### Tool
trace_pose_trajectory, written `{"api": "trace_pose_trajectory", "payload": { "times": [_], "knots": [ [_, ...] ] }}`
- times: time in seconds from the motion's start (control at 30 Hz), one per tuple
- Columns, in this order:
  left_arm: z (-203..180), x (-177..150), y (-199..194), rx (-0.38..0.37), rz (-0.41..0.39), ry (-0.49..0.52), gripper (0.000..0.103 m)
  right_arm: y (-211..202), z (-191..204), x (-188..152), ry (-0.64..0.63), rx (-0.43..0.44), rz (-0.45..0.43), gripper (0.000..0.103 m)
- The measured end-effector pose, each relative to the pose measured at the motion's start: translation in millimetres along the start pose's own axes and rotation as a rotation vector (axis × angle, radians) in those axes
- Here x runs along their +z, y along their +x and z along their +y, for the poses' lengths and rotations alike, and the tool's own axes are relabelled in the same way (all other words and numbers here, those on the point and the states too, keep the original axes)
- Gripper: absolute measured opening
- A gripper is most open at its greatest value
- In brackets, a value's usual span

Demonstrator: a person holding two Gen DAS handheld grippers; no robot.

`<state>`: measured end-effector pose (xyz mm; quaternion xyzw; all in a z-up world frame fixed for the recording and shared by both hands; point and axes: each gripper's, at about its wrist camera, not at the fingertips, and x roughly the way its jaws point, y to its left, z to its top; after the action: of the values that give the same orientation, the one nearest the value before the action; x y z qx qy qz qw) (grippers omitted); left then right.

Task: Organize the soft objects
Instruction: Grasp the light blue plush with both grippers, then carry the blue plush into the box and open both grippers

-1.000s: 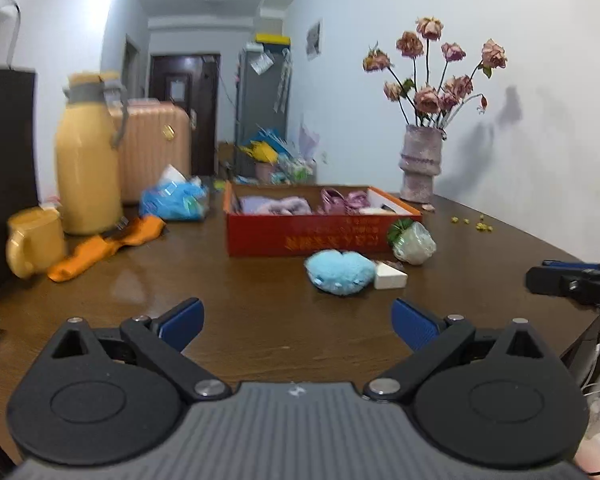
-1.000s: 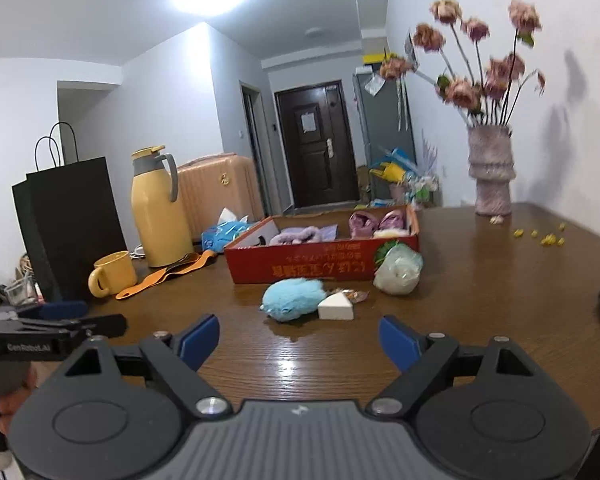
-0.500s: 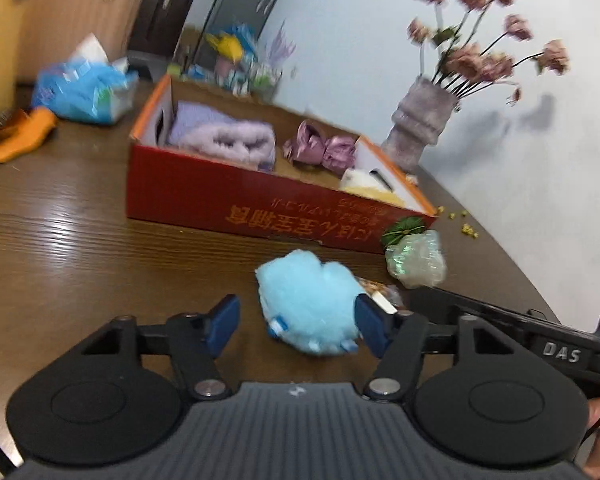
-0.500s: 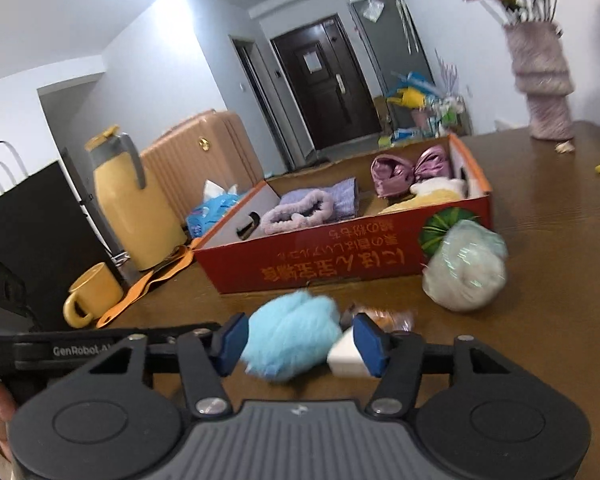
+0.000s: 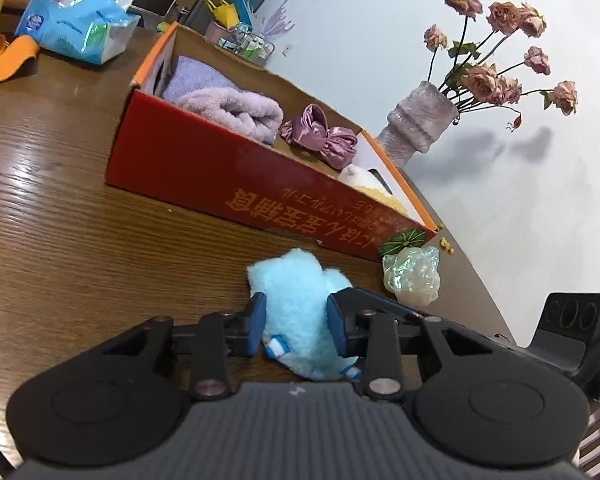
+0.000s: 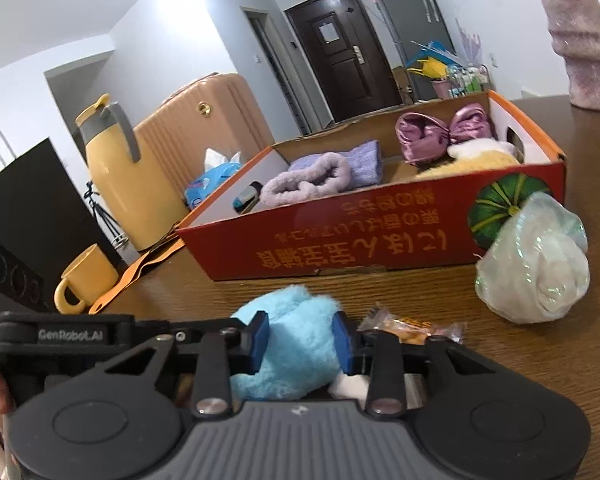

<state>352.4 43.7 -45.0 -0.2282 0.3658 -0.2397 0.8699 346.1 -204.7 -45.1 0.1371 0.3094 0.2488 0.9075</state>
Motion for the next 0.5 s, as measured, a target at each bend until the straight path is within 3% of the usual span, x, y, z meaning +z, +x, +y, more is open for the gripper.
{"api": "trace_pose_trajectory", "payload": {
  "times": [0.13,0.37,0.5],
  "knots": [
    [-16,-18,-32,-0.024,-0.037,0.018,0.033,-30,19,-3,-0.054,0.010,-0.019,0.029],
    [-43,-85,-61,-0.003,0.067,0.029,0.032,-99,39,-49,-0.046,0.060,0.014,0.029],
    [-54,-100,-73,-0.031,0.074,0.062,0.033,-119,39,-71,-0.023,0.035,0.024,0.031]
  ]
}}
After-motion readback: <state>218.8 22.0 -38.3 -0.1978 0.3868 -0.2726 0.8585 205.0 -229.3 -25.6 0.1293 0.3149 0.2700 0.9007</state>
